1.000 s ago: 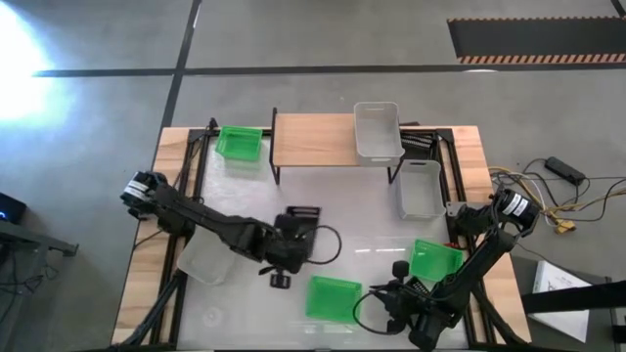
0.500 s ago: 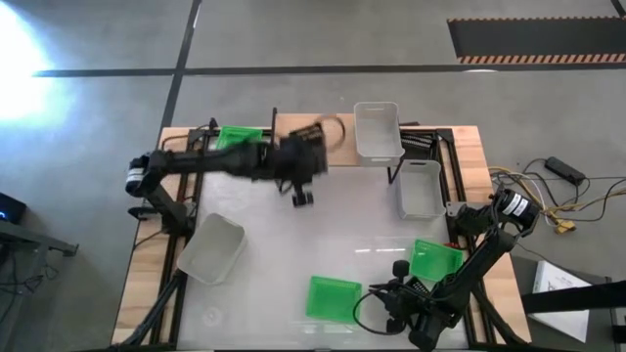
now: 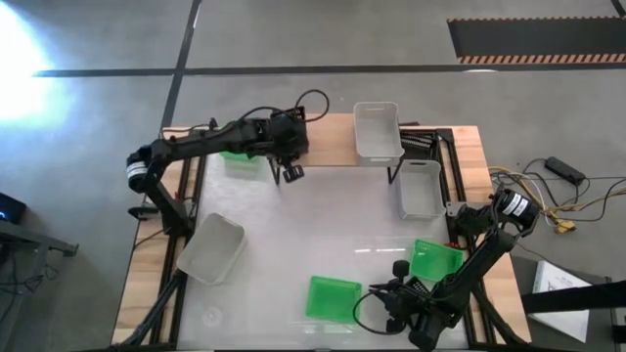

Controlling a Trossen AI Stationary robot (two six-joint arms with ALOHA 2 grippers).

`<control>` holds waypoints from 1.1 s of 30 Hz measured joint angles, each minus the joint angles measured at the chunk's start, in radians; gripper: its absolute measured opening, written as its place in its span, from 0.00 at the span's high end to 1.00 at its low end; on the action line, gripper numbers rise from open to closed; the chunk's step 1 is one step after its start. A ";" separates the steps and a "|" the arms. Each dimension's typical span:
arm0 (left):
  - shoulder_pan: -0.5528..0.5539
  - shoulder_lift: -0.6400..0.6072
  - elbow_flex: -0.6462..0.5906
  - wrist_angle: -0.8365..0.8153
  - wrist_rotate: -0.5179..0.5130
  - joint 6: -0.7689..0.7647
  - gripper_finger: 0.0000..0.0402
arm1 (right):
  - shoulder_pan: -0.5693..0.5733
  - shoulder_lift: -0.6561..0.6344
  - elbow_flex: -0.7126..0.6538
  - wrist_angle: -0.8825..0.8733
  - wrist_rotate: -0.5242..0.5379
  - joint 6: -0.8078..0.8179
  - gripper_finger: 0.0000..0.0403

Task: Stack baskets on shelf by color
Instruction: Put the middle left black bin on the shelf

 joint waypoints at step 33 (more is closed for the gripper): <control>0.001 -0.027 0.035 -0.066 -0.096 -0.041 0.71 | 0.000 0.000 0.000 0.003 -0.001 0.001 0.90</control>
